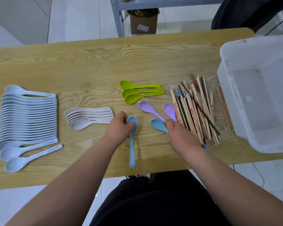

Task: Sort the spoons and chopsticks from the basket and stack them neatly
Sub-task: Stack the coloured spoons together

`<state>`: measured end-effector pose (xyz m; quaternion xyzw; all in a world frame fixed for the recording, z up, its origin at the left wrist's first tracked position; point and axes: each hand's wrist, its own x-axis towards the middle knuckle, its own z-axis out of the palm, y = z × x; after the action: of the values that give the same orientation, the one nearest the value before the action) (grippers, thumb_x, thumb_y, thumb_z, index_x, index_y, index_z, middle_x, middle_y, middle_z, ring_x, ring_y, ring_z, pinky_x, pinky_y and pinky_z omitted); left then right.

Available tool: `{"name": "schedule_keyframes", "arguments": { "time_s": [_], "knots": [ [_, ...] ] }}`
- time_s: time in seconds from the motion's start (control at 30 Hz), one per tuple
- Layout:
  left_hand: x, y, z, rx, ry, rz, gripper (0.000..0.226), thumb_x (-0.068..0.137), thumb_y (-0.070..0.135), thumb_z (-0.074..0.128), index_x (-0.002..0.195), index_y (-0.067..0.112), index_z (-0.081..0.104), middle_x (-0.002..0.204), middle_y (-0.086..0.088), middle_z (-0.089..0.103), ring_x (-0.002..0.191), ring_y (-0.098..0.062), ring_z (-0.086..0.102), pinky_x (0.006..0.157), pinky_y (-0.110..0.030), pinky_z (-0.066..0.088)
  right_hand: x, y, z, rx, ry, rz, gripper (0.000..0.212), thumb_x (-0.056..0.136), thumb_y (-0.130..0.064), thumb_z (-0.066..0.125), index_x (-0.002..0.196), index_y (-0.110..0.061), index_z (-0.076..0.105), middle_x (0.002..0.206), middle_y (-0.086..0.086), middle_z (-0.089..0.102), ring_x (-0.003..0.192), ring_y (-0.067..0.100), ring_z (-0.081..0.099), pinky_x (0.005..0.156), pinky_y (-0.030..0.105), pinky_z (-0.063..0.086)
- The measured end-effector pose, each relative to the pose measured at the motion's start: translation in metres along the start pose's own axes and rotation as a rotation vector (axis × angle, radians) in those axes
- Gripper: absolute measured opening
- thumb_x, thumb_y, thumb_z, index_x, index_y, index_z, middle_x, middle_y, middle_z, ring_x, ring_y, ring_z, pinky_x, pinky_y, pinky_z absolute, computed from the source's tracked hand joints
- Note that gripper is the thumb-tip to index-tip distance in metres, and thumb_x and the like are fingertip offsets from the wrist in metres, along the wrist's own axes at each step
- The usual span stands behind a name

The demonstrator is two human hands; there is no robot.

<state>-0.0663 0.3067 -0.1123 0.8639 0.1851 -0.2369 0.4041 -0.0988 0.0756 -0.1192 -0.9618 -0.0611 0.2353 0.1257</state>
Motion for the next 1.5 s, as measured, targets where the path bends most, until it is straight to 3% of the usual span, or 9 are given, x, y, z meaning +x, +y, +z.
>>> {"name": "schedule_keyframes", "arguments": {
  "time_s": [0.2,0.33,0.5,0.67,0.83,1.0,1.13,1.3,1.5],
  "knots": [
    [-0.034,-0.002,0.005,-0.572,-0.119,-0.271,0.027,0.089,-0.001,0.044,0.104,0.013,0.061,0.094,-0.008,0.050,0.068,-0.022,0.051,0.054,-0.030,0.054,-0.018,-0.028,-0.006,0.377,0.065,0.073,0.026,0.084,-0.015,0.061,0.110,-0.020,0.058,0.100,-0.002,0.056,0.088,0.021,0.056,0.078,0.036,0.048],
    [-0.041,-0.003,0.003,-0.806,-0.128,-0.297,0.045,0.087,-0.006,0.036,0.105,0.014,0.072,0.086,-0.014,0.055,0.070,-0.025,0.052,0.052,-0.030,0.042,-0.033,-0.059,-0.019,0.802,0.017,0.105,0.027,0.084,-0.015,0.065,0.101,-0.036,0.064,0.080,-0.008,0.062,0.069,0.004,0.057,0.069,0.027,0.049],
    [-0.048,0.011,-0.001,-1.090,-0.086,-0.319,0.027,0.096,0.009,0.039,0.107,0.007,0.063,0.084,-0.013,0.061,0.068,-0.024,0.056,0.059,-0.034,0.043,-0.040,-0.080,-0.018,0.790,0.009,0.004,0.032,0.086,-0.015,0.064,0.112,-0.031,0.071,0.078,-0.010,0.059,0.064,-0.001,0.053,0.059,0.011,0.039],
    [-0.048,0.027,0.002,-1.247,-0.164,-0.350,0.037,0.096,0.018,0.042,0.123,0.007,0.065,0.086,-0.011,0.052,0.074,-0.024,0.055,0.067,-0.038,0.048,-0.037,-0.083,-0.017,0.764,-0.035,0.010,0.035,0.089,-0.017,0.061,0.119,-0.033,0.069,0.093,-0.009,0.068,0.084,0.008,0.064,0.079,0.030,0.053],
    [-0.041,0.030,0.010,-1.157,-0.173,-0.340,0.027,0.102,0.016,0.038,0.120,0.005,0.055,0.103,-0.014,0.057,0.079,-0.027,0.060,0.071,-0.039,0.051,-0.022,-0.067,-0.019,0.687,-0.157,-0.056,0.030,0.097,-0.030,0.056,0.123,-0.037,0.068,0.113,-0.010,0.071,0.103,0.009,0.065,0.091,0.037,0.053],
    [-0.023,0.025,0.020,-1.037,-0.105,-0.419,0.021,0.100,0.019,0.040,0.111,0.013,0.057,0.096,-0.011,0.056,0.070,-0.023,0.055,0.065,-0.035,0.049,0.001,-0.006,-0.018,0.290,0.115,0.082,0.036,0.092,-0.025,0.063,0.127,-0.016,0.059,0.120,0.008,0.058,0.111,0.027,0.056,0.090,0.039,0.047],
    [-0.004,0.028,0.027,-0.869,-0.069,-0.420,0.009,0.093,0.021,0.054,0.100,0.017,0.059,0.091,-0.006,0.058,0.067,-0.020,0.055,0.060,-0.033,0.046,0.012,0.028,-0.017,0.064,0.026,0.118,0.038,0.092,-0.025,0.062,0.128,-0.014,0.054,0.122,0.010,0.056,0.112,0.032,0.055,0.084,0.040,0.047],
    [0.020,0.039,0.040,-0.585,0.022,-0.276,0.017,0.082,0.022,0.067,0.097,0.021,0.059,0.079,-0.002,0.060,0.064,-0.019,0.056,0.058,-0.033,0.047,0.017,0.031,-0.007,0.031,0.009,0.071,0.031,0.092,-0.017,0.060,0.121,-0.014,0.052,0.111,0.012,0.052,0.095,0.034,0.057,0.066,0.036,0.038],
    [0.041,0.060,0.053,-0.166,0.126,-0.163,0.045,0.083,0.034,0.072,0.124,0.022,0.055,0.103,-0.002,0.065,0.088,-0.026,0.064,0.070,-0.033,0.049,0.023,0.037,-0.016,0.244,0.024,0.195,0.027,0.086,-0.014,0.066,0.109,-0.012,0.052,0.108,0.013,0.054,0.093,0.034,0.053,0.068,0.033,0.031]
  ]
}}
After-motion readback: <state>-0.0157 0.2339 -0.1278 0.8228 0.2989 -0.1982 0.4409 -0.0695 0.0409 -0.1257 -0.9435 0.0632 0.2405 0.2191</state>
